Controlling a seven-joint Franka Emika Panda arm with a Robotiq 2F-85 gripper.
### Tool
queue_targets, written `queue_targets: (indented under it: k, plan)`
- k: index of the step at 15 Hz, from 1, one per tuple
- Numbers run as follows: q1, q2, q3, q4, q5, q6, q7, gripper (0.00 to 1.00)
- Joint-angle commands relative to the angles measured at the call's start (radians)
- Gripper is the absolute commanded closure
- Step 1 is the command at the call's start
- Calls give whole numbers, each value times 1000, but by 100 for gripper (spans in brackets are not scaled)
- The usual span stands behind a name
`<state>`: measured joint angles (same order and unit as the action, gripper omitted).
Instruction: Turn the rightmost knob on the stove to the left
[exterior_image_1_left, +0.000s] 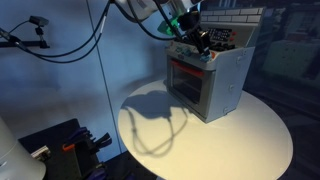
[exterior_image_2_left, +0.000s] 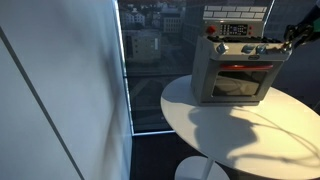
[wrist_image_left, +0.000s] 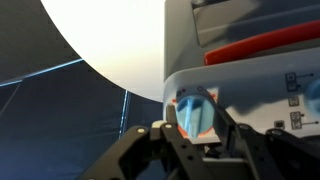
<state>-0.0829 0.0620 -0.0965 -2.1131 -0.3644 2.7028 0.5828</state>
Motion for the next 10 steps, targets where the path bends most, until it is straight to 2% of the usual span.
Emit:
queue_targets:
  k: [1, 4, 10]
  plan:
    - [-1, -109, -19, -25, -17, -94, -3, 25]
    - [-15, -165, -6, -27, 24, -166, -37, 2]
    - [-6, -259, 12, -25, 203, -395, -184, 0]
